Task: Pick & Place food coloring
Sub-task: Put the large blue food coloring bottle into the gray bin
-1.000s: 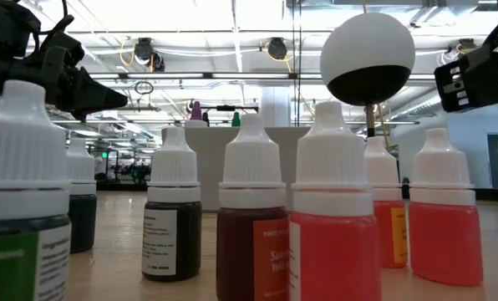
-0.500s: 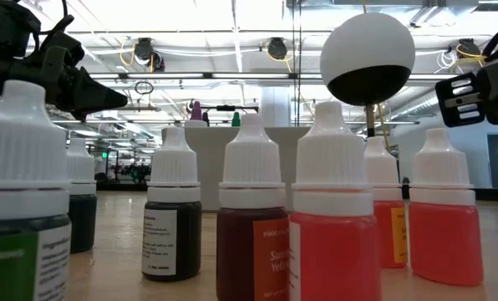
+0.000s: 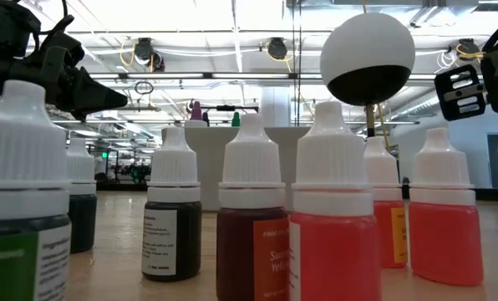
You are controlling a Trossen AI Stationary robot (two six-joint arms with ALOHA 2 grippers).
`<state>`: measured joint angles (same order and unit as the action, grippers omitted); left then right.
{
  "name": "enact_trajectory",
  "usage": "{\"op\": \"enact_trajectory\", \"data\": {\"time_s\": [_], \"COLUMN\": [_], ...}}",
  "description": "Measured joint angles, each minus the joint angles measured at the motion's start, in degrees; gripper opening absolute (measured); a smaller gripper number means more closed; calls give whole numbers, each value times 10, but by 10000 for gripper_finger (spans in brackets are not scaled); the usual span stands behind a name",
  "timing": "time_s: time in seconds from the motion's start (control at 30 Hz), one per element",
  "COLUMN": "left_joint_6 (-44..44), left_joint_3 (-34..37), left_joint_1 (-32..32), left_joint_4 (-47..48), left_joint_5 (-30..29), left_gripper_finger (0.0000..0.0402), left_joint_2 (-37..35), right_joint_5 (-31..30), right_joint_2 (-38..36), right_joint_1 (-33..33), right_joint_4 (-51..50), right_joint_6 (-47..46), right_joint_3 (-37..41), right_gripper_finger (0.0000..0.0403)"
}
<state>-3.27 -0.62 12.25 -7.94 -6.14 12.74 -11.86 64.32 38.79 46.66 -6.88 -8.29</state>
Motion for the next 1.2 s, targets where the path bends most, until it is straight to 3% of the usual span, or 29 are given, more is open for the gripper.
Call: {"op": "enact_trajectory", "data": {"time_s": [0.33, 0.53, 0.83, 1.2], "left_joint_6": [0, 0, 0, 0], "left_joint_3": [0, 0, 0, 0], "left_joint_1": [0, 0, 0, 0], "left_joint_4": [0, 0, 4, 4], "left_joint_5": [0, 0, 0, 0], "left_gripper_finger": [47, 47, 47, 47], "left_joint_2": [0, 0, 0, 0], "right_joint_5": [16, 17, 46, 45], "right_joint_2": [91, 164, 225, 235], "right_joint_1": [4, 4, 4, 4], "right_joint_4": [58, 58, 58, 76], "right_joint_6": [-41, -29, -30, -25], "right_joint_3": [-19, -77, -117, -118], "right_gripper_finger": [184, 234, 240, 202]}}
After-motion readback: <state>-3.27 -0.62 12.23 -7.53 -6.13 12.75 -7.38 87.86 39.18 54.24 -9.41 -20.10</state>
